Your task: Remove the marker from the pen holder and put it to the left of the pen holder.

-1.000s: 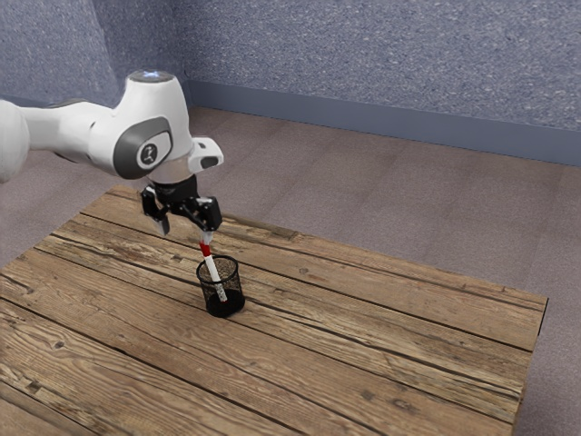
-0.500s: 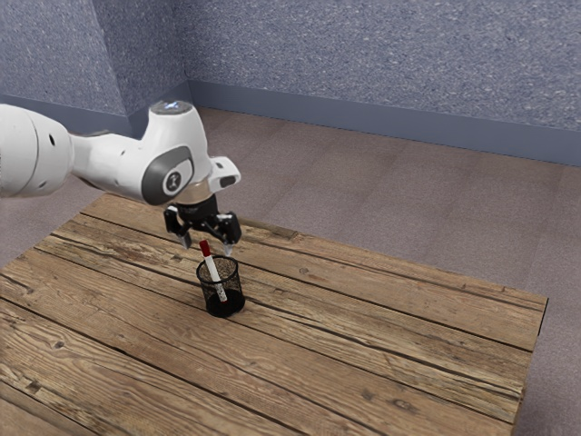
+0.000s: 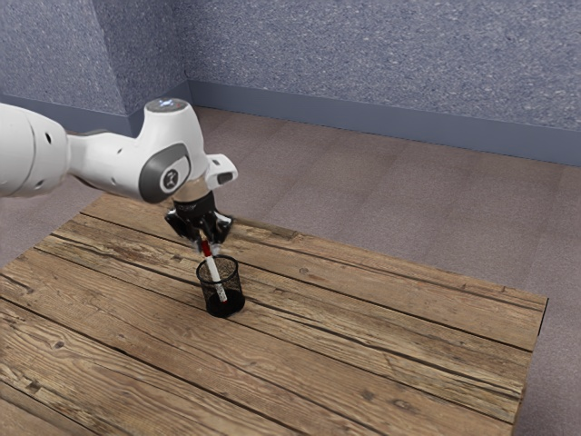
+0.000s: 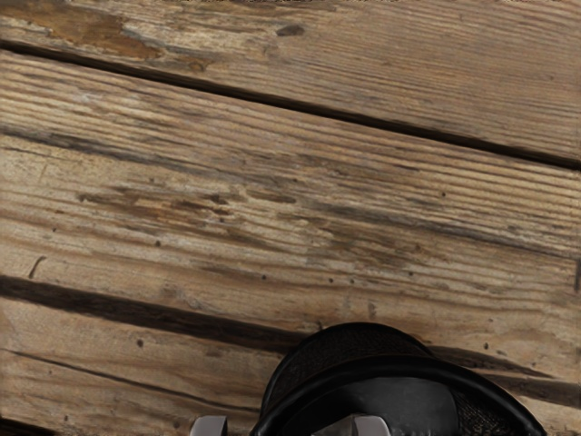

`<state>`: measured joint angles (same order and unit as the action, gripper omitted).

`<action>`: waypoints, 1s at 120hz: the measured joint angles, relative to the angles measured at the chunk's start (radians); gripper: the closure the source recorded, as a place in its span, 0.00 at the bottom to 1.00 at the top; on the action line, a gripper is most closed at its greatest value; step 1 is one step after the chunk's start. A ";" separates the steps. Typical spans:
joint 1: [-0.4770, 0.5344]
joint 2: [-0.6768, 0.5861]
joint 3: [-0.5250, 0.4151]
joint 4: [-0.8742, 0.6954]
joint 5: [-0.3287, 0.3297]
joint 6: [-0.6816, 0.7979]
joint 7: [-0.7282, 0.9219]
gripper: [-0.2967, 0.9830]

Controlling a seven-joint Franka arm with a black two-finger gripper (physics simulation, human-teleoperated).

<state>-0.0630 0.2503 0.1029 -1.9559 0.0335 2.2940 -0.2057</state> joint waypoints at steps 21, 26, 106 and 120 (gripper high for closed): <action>-0.003 -0.005 -0.016 -0.002 0.002 -0.007 -0.006 0.77; -0.006 -0.005 -0.026 -0.002 0.003 -0.007 -0.008 0.79; 0.173 0.309 0.010 0.577 0.085 -0.388 0.031 0.84; 0.226 0.466 -0.051 0.766 0.071 -0.521 0.100 0.84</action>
<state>0.1631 0.7160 0.0518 -1.1897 0.1048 1.7734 -0.1056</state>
